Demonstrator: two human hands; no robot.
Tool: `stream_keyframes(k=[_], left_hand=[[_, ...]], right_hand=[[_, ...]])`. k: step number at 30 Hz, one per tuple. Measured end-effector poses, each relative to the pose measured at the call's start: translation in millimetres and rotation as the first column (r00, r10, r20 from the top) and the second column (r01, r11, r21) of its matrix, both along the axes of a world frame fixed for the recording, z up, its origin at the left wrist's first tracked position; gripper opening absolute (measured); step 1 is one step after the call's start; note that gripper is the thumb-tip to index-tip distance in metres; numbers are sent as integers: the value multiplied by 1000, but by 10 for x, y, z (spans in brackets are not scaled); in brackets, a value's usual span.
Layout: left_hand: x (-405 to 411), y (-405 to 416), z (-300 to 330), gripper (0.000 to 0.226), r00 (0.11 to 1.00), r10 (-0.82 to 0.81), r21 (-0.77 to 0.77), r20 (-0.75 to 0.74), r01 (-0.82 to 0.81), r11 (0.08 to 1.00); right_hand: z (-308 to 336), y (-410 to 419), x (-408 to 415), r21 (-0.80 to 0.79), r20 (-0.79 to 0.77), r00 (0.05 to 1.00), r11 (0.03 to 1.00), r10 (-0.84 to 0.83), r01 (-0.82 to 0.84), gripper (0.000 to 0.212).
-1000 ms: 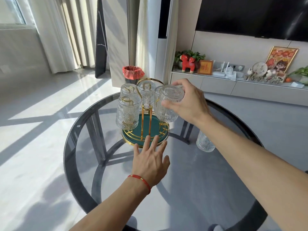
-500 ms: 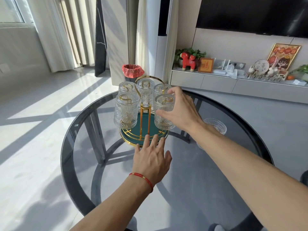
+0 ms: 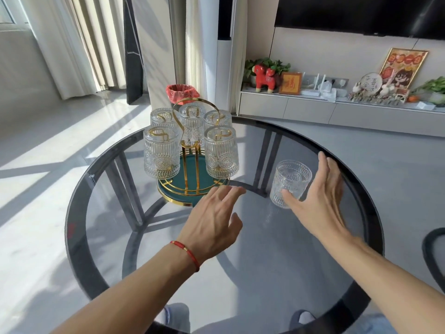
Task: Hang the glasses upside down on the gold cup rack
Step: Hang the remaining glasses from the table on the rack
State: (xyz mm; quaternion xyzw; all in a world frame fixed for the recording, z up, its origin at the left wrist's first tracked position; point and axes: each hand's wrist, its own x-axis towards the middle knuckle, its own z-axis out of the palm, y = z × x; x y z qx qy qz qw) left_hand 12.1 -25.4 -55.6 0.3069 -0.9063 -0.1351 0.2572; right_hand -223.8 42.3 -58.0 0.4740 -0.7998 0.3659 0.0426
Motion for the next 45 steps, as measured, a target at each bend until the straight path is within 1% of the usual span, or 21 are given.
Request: stream_keyframes(k=[2, 4, 6, 9, 11, 13, 16, 18, 20, 22, 24, 25, 26, 28, 32, 34, 35, 37, 38, 40, 45], left_hand=[[10, -18, -61, 52, 1000, -16, 17, -4, 16, 1000], [9, -29, -95, 51, 1000, -11, 34, -12, 12, 999], [-9, -35, -101, 51, 999, -3, 43, -33, 5, 999], [-38, -5, -92, 49, 995, 10, 90, -96, -1, 996], [-48, 10, -58, 52, 981, 34, 228, -189, 10, 974], [-39, 2, -2, 68, 948, 76, 436, -309, 70, 897], [-12, -23, 86, 93, 903, 86, 603, -421, 208, 770], [15, -22, 134, 90, 898, 77, 612, -433, 231, 757], [47, -18, 183, 70, 880, 129, 625, -457, 214, 751], [105, -20, 251, 53, 792, 259, 703, -553, 277, 656], [197, -53, 310, 50, 700, 368, 756, -612, 381, 532], [242, -73, 332, 51, 683, 378, 759, -626, 420, 498], [283, -85, 354, 50, 676, 369, 753, -638, 446, 484], [348, -95, 380, 44, 670, 359, 742, -650, 456, 491], [486, -145, 387, 39, 690, 349, 710, -634, 341, 616], [532, -210, 345, 45, 676, 466, 746, -571, 191, 638], [554, -247, 300, 46, 712, 492, 730, -502, 44, 682], [599, -305, 174, 35, 856, 438, 493, -275, -266, 829], [613, -310, 118, 25, 906, 393, 349, -157, -322, 880], [627, -310, 31, 27, 943, 333, 236, -15, -320, 918], [610, -355, -19, 32, 945, 326, 185, 18, -323, 928]], right_hand=[[-91, -19, -87, 43, 342, 938, 996, 54, -73, 119], [-156, -80, -126, 98, 483, 875, 991, 37, -95, 102], [-202, -144, -141, 99, 474, 880, 992, 24, -80, 77], [-163, -148, -99, 9, 440, 895, 997, 69, -81, 70], [-103, -103, -46, -52, 389, 908, 988, 155, -147, 71], [-13, -33, 6, -106, 308, 898, 950, 313, -295, 75], [141, 85, 166, -44, 191, 828, 848, 526, -528, 82], [162, 146, 329, 30, 102, 778, 780, 619, -625, 84], [169, 169, 461, 58, 87, 749, 747, 657, -662, 88], [234, 178, 539, -16, 217, 729, 749, 649, -662, 89], [327, 181, 598, -136, 463, 624, 746, 630, -652, 80], [361, 180, 646, -176, 542, 561, 737, 626, -652, 72], [379, 176, 706, -192, 567, 537, 734, 624, -651, 66], [384, 158, 830, -200, 535, 571, 751, 622, -630, 59], [660, 47, 912, -297, 435, 667, 796, 605, -527, 59], [904, -43, 901, -301, 313, 749, 808, 585, -505, 57], [1017, -93, 897, -287, 249, 782, 814, 572, -504, 57], [1189, -205, 912, -252, 159, 814, 820, 558, -513, 58], [1256, -256, 942, -233, 137, 821, 823, 555, -518, 60], [1357, -350, 1015, -199, 108, 825, 825, 555, -529, 67], [1499, -549, 1180, -109, -2, 859, 854, 512, -509, 74]])
